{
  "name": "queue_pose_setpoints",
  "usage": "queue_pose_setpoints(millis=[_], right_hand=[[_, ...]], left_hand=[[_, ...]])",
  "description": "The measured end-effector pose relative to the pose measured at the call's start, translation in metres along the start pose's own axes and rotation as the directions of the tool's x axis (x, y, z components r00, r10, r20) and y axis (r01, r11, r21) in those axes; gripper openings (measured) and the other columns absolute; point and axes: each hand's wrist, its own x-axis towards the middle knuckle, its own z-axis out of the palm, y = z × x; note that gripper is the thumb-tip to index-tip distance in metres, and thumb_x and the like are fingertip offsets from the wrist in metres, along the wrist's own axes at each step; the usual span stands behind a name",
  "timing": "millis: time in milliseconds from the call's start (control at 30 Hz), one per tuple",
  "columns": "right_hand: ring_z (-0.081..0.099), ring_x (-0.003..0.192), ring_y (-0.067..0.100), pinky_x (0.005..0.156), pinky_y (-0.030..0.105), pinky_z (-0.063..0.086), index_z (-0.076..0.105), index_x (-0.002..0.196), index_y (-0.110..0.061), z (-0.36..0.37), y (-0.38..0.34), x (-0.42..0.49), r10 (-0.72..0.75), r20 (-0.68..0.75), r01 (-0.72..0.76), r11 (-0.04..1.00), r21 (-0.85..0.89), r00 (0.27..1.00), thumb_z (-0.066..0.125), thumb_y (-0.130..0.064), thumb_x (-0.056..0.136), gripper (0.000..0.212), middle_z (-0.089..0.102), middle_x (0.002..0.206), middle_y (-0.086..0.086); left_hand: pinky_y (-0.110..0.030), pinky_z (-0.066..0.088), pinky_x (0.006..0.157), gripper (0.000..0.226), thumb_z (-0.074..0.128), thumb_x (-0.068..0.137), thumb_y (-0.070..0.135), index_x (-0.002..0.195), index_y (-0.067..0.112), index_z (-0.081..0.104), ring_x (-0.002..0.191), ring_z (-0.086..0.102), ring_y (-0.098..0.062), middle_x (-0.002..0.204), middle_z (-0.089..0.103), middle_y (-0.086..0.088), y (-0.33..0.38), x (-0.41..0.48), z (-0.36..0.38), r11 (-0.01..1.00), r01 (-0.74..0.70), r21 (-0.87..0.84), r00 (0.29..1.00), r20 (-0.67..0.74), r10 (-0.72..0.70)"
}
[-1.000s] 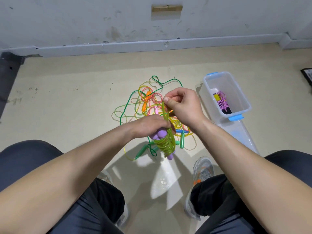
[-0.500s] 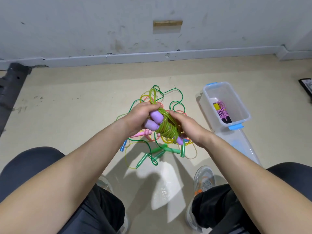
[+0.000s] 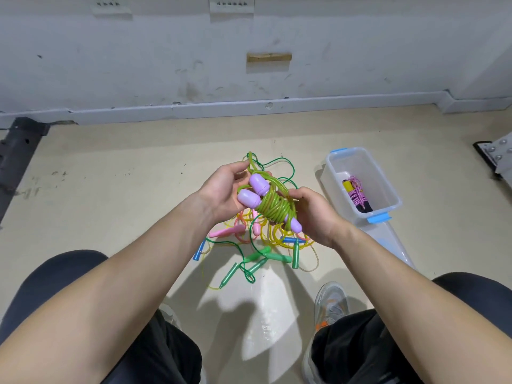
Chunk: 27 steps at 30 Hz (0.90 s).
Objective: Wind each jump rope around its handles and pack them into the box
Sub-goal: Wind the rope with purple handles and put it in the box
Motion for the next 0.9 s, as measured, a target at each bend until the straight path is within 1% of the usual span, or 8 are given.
queue_pose_setpoints(millis=[67,133,233,300,433,533,700,900], right_hand=[[0.050,0.075,0.028,0.063,0.035,0.040,0.059,0.101,-0.004,-0.004,-0.013,-0.003,-0.027,-0.028,0.027,1.000,-0.005,0.999,0.053,-0.021,0.078,0.030,0.052,0.089,0.019],[0.047,0.070,0.023,0.061,0.033,0.038,0.058,0.106,-0.003,-0.013,-0.030,-0.006,-0.058,-0.019,0.056,0.996,-0.076,0.998,0.064,-0.016,0.068,0.041,0.046,0.087,0.017],[0.051,0.056,0.011,0.054,0.023,0.042,0.066,0.098,-0.003,-0.032,-0.061,-0.013,-0.071,-0.008,0.068,0.976,-0.209,0.997,0.068,-0.002,0.077,0.021,0.055,0.067,0.008],[0.052,0.050,0.006,0.055,0.020,0.045,0.065,0.106,-0.007,-0.049,-0.082,-0.018,-0.106,-0.058,0.083,0.947,-0.310,0.993,0.067,0.005,0.087,0.022,0.060,0.061,-0.004],[0.063,0.075,0.020,0.070,0.032,0.054,0.068,0.104,-0.016,-0.090,-0.112,-0.024,-0.209,-0.142,0.119,0.872,-0.474,0.968,0.079,0.005,0.077,0.036,0.064,0.098,0.010],[0.062,0.084,0.024,0.079,0.042,0.056,0.067,0.101,-0.017,-0.120,-0.124,-0.029,-0.270,-0.177,0.120,0.803,-0.584,0.947,0.082,0.008,0.072,0.041,0.060,0.105,0.011],[0.059,0.080,0.020,0.080,0.038,0.054,0.062,0.100,-0.020,-0.180,-0.114,-0.019,-0.308,-0.283,0.014,0.698,-0.716,0.908,0.087,0.004,0.068,0.047,0.060,0.106,0.007],[0.056,0.069,0.013,0.072,0.037,0.055,0.057,0.096,-0.025,-0.258,-0.077,0.011,-0.369,-0.414,-0.110,0.622,-0.775,0.832,0.091,-0.006,0.063,0.052,0.064,0.103,0.000]], left_hand=[[-0.029,0.039,0.070,0.026,0.049,0.104,0.026,0.102,0.001,0.055,0.078,0.057,-0.025,0.086,0.067,-0.012,0.005,0.003,0.010,0.999,-0.028,0.016,0.999,0.014,0.028],[-0.029,0.045,0.063,0.027,0.053,0.103,0.026,0.088,0.004,0.058,0.062,0.059,-0.021,0.068,0.065,-0.007,0.011,0.006,0.022,0.997,-0.064,0.039,0.997,0.040,0.063],[-0.035,0.046,0.066,0.026,0.063,0.098,0.029,0.085,0.007,0.064,0.068,0.054,-0.023,0.070,0.063,-0.008,0.018,0.015,0.049,0.983,-0.146,0.109,0.989,0.038,0.143],[-0.029,0.049,0.063,0.013,0.065,0.097,0.023,0.092,0.012,0.069,0.070,0.060,-0.017,0.079,0.064,-0.004,0.024,0.023,0.068,0.963,-0.213,0.164,0.976,-0.005,0.217],[-0.019,0.043,0.060,0.016,0.058,0.101,0.021,0.094,0.020,0.072,0.069,0.056,-0.008,0.083,0.064,0.006,0.031,0.041,0.104,0.874,-0.319,0.365,0.943,0.027,0.333],[-0.017,0.037,0.061,0.017,0.058,0.102,0.021,0.107,0.017,0.074,0.068,0.048,-0.005,0.082,0.061,0.011,0.024,0.063,0.131,0.750,-0.403,0.524,0.899,0.074,0.431],[-0.016,0.044,0.045,0.015,0.057,0.102,0.018,0.095,0.013,0.069,0.051,0.049,-0.010,0.073,0.056,0.000,0.002,0.117,0.178,0.784,-0.333,0.524,0.936,0.086,0.340],[-0.017,0.058,0.057,0.004,0.068,0.093,0.005,0.090,0.005,0.067,0.068,0.064,-0.020,0.087,0.064,-0.013,-0.039,0.193,0.218,0.896,-0.219,0.386,0.975,0.055,0.215]])
